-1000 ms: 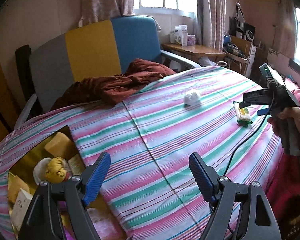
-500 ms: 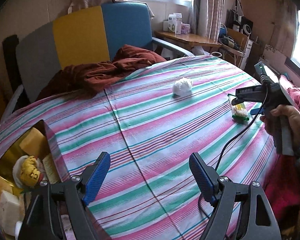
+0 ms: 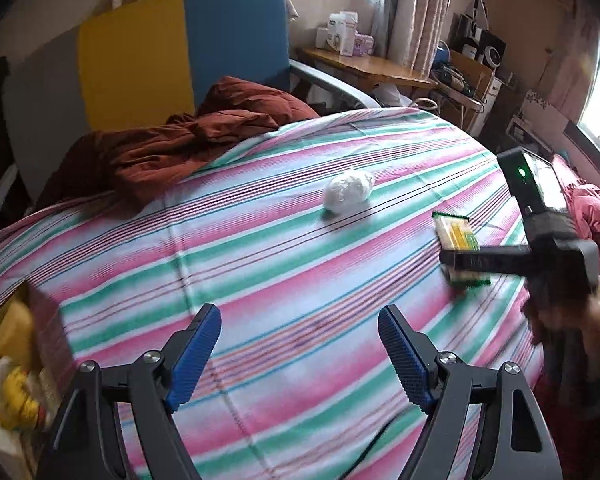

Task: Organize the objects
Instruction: 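Grasp the WEIDAN cracker packet with the right gripper while the left grasps the wrapped white item, then carry the wrapped white item and WEIDAN packet over the gold tray and release both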

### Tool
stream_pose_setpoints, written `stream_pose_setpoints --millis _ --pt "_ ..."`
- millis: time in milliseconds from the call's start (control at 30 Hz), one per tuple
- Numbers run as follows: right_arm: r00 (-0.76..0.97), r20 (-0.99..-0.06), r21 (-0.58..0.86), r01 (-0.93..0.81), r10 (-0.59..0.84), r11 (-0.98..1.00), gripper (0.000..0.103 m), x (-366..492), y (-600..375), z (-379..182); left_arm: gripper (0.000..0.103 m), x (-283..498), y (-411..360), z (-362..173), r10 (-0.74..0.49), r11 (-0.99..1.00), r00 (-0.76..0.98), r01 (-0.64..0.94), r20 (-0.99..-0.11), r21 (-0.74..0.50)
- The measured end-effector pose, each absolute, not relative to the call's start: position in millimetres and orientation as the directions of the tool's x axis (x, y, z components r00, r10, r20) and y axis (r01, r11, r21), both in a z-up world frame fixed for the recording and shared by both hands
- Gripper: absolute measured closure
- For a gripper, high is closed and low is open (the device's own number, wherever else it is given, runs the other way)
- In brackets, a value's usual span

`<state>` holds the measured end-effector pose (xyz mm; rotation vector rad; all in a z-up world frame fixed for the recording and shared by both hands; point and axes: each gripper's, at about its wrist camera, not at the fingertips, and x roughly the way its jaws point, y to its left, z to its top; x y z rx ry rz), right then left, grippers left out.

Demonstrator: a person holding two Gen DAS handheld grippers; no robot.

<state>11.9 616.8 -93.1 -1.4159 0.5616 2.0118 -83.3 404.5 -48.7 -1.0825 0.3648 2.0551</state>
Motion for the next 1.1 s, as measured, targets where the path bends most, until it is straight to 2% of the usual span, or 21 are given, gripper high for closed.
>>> stream_pose_setpoints --millis 200,467,767,833,867,967,1100 --pt "-0.217 -0.946 -0.026 -0.693 0.243 -0.72 0.053 14 620 -93 0.025 -108 457 -60 0.496 -0.639 -0.299 -0.761 -0.815 -0.11" --pt "-0.234 -0.945 -0.005 -0.684 0.226 -0.73 0.053 14 619 -89 0.034 -131 532 -84 0.478 -0.537 -0.302 -0.843 -0.825 -0.003" --pt "-0.233 -0.949 0.0 -0.675 0.213 -0.738 0.052 14 618 -88 0.034 -155 585 -111 0.453 -0.498 -0.279 -0.867 -0.847 0.019" --pt "-0.226 -0.95 -0.007 -0.672 0.214 -0.74 0.052 14 618 -89 0.041 -159 592 -117 0.438 -0.502 -0.272 -0.865 -0.857 0.018" --pt "-0.227 -0.95 -0.008 -0.67 0.215 -0.743 0.052 14 618 -89 0.058 -162 593 -121 0.425 -0.509 -0.257 -0.861 -0.868 0.006" --pt "-0.231 -0.948 -0.016 -0.654 0.22 -0.756 0.052 13 617 -88 0.063 -162 583 -120 0.438 -0.526 -0.238 -0.85 -0.867 -0.032" --pt "-0.276 -0.944 0.017 -0.59 0.182 -0.807 0.052 8 604 -85 0.063 -155 548 -119 0.423 -0.594 -0.247 -0.802 -0.872 -0.061"
